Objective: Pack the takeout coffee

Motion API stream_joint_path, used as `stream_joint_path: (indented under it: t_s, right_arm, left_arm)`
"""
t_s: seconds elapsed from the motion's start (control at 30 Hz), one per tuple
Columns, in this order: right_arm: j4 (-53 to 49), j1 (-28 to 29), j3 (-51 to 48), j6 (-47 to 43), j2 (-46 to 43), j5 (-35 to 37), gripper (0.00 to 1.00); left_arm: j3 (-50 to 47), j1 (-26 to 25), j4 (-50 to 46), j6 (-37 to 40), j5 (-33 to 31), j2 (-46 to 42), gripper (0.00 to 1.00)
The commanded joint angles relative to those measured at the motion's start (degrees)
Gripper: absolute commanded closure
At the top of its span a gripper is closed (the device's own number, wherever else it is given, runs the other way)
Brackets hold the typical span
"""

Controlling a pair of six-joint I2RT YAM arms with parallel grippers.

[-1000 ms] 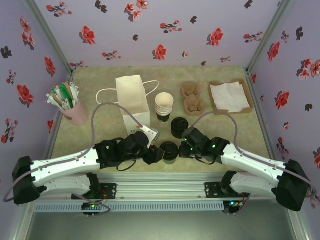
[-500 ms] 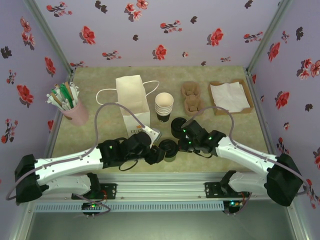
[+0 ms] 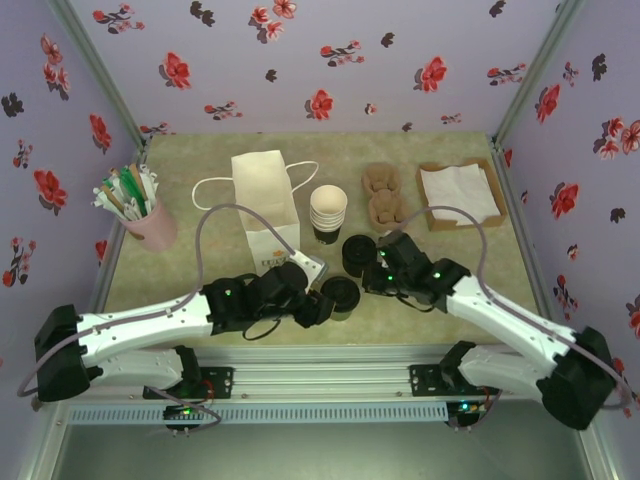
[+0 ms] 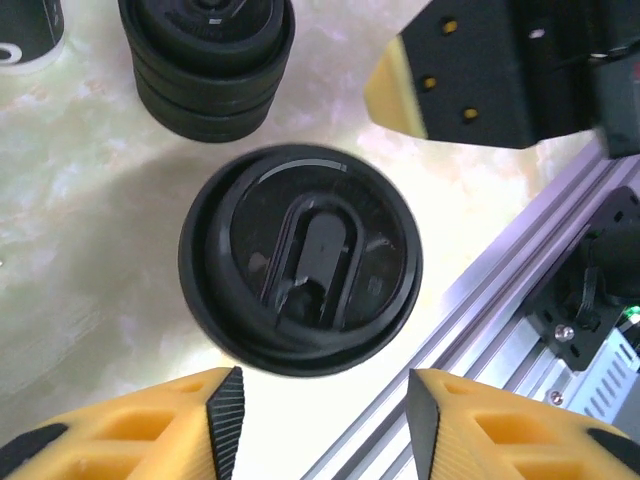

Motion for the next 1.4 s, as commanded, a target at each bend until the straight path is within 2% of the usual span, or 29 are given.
stream_joint_path:
  t_s: [0.0,0.13,0.3,0.63,1.37]
  right_arm:
    - [-2.81,-0.19,-2.31,3.67,-6.90,0.95,0.90]
    - [1.06,0.37,-6.38,7.87,-13.15,-4.10,1.00]
    - [4.01,2.58,-8.75,11.17,-16.55,-6.36,1.00]
    - [6.15,7.83,-8.86,12.65,-14.19,-5.00,1.00]
    - [8.26,8.54,-10.75,13.09,-10.58,-5.12,1.00]
  left_arm:
    - [3.06,-0.36,-0.86,1.27,0.50,0.20,0.54]
    - [4.63,-0.45,-1.54,1.71,1.39,0.72,0.62]
    - [6.44,-0.45,-2.34,2.65,1.43,3.19,0.66]
    - [9.29,-0.45,-2.68,2.91,1.62,9.79,0.67]
    - [9.16,0.17,-0.95,3.57,1.50,12.69,0.67]
